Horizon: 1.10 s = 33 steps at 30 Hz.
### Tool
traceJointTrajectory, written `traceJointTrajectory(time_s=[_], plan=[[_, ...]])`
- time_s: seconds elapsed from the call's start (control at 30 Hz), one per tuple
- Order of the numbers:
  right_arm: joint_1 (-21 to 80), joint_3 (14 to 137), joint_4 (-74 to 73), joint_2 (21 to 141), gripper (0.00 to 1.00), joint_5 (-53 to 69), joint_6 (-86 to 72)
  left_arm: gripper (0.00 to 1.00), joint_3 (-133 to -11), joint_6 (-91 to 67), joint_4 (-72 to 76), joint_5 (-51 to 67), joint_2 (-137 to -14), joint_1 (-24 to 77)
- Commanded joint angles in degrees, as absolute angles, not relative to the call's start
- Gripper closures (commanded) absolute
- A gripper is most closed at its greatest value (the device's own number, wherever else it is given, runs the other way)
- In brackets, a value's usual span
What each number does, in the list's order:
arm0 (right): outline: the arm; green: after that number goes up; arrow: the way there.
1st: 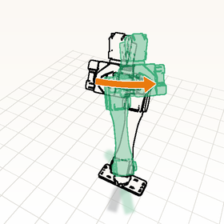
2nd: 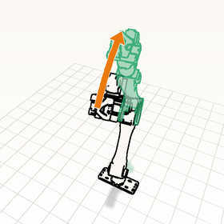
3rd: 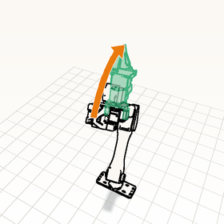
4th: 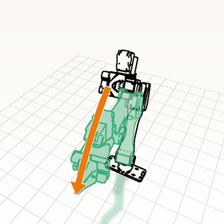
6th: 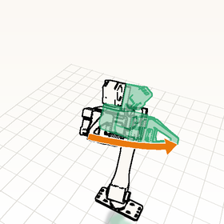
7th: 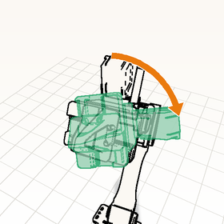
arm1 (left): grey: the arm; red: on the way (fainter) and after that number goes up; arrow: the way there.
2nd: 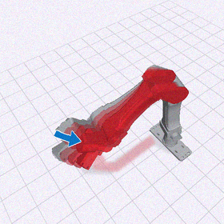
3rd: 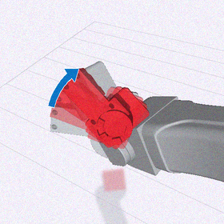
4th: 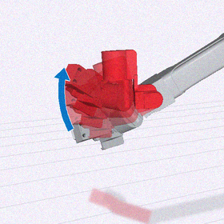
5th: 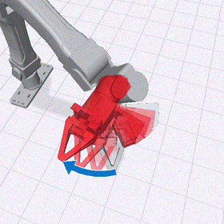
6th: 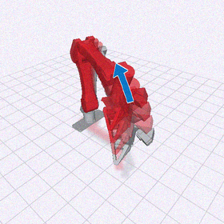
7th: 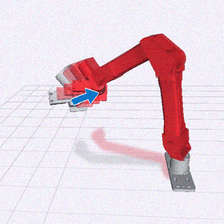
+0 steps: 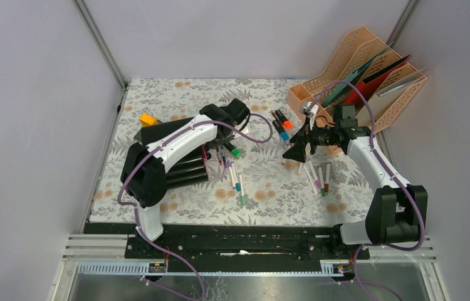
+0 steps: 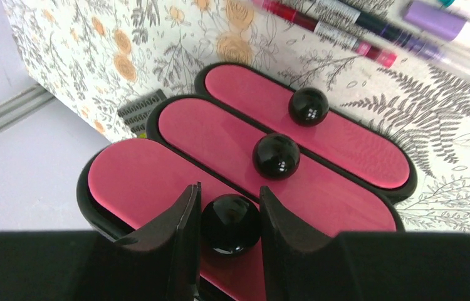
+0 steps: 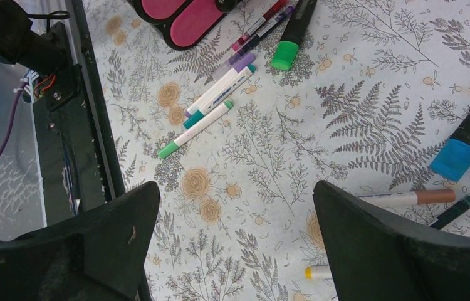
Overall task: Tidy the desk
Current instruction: Open the drawer in the storage box.
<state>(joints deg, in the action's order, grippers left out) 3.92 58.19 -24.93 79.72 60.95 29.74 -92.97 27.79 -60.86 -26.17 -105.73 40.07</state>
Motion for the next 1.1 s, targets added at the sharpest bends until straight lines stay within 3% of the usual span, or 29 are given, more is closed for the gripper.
traceJointTrajectory(time_s=[0.0,0.57,0.6,0.67,0.77,0.9,1.07], plan=[[3.3,58.8,-25.1,77.7,0.0,61.4,30.6,0.93,-99.7,29.3,-60.4,-27.3,-106.5,41.9],[0.6,58.8,-25.1,76.8,0.0,61.2,30.7,0.86,-109.6,30.2,-53.6,-23.4,-114.6,44.3],[0.6,58.7,-25.1,76.8,0.0,61.2,30.6,0.8,-109.3,30.0,-53.4,-23.8,-114.6,44.4],[0.5,58.8,-25.1,76.9,0.0,61.1,30.6,0.54,-108.7,28.9,-51.9,-25.4,-113.8,44.3],[0.5,58.8,-25.1,77.0,0.0,61.2,30.7,0.23,-108.7,26.9,-48.4,-24.6,-111.8,44.3],[0.5,58.6,-25.1,76.7,0.0,60.7,30.8,0.04,-108.9,24.0,-44.2,-20.9,-108.2,44.6],[0.5,58.4,-25.8,75.7,0.0,60.3,32.4,0.01,-104.6,19.1,-36.1,-15.8,-100.6,44.8]])
